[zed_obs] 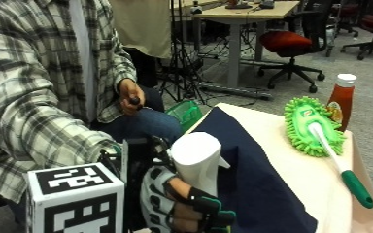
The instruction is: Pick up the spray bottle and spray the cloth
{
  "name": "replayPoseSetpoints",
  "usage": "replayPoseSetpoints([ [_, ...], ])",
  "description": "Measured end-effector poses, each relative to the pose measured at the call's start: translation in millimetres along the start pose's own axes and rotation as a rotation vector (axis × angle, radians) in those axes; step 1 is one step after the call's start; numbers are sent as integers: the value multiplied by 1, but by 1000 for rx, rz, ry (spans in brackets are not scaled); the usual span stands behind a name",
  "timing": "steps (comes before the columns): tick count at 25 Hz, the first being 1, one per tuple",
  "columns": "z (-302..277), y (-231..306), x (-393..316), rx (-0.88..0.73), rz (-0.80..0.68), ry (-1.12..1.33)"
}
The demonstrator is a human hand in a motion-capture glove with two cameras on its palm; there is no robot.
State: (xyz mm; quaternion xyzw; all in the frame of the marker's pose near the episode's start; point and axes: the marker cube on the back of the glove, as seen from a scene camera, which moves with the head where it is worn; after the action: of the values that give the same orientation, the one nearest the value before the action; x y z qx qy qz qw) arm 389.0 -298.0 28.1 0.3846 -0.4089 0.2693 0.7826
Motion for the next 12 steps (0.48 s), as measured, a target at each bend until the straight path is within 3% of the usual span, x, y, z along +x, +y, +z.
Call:
replayPoseSetpoints([
  [12,17,-19,5,126,-45,-105],
])
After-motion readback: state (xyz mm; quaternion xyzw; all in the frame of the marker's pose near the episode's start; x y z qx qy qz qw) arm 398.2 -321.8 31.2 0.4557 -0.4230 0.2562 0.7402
